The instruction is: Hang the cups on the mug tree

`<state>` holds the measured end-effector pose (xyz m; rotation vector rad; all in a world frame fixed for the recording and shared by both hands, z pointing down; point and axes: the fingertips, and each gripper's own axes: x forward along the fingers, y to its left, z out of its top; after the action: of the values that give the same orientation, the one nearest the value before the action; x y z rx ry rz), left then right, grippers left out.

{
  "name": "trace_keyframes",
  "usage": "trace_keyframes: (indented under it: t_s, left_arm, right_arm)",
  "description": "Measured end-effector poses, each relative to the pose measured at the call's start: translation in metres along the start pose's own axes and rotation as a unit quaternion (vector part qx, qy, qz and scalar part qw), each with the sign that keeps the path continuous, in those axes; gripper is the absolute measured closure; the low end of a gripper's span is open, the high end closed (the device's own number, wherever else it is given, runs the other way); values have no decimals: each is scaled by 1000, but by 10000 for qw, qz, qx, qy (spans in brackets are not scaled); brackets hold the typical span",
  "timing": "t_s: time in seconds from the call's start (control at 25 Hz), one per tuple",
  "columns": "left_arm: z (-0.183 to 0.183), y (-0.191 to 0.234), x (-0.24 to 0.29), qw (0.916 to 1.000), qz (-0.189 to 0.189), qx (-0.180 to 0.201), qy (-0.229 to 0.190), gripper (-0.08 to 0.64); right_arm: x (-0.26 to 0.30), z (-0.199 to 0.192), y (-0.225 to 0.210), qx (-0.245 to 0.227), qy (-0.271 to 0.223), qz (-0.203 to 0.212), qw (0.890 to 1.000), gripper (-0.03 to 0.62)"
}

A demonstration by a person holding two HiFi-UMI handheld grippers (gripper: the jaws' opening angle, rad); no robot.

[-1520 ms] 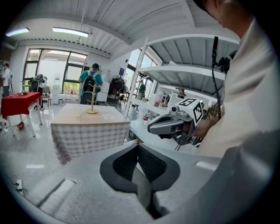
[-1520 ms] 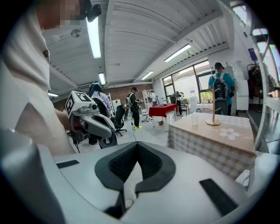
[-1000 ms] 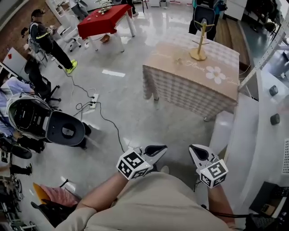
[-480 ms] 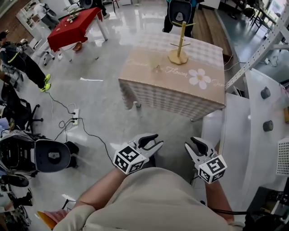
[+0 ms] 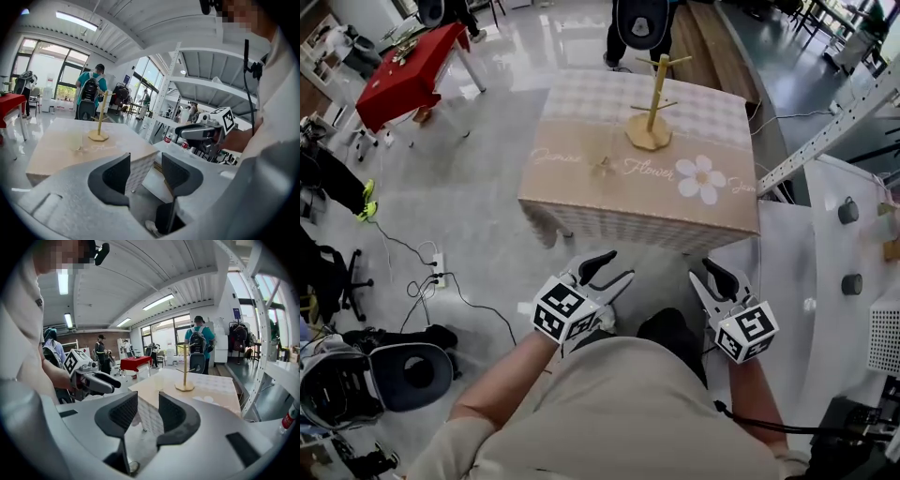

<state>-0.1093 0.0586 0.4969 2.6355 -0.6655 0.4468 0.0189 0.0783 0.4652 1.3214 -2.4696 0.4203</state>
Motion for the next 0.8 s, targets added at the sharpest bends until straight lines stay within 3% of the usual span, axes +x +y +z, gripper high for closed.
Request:
trace_keyframes:
  t_s: [0.2, 0.36, 0.56, 0.8]
  left_arm:
    - [15, 45, 34, 9992, 245, -308, -66, 341]
    - [30, 88, 63, 9943, 888, -589, -62, 307]
    - [41, 151, 103, 9772, 1947, -843, -102, 261]
    - [25, 239, 135, 9483, 2966, -1128, 15, 219]
  right_arm:
    - [34, 10, -53, 79, 44, 5, 10000, 439]
    - [65, 30, -99, 54, 41, 338, 9994, 437]
    - [97, 55, -153, -197, 10, 723, 9972, 438]
    - [127, 52, -204, -305, 117, 1021, 9942, 437]
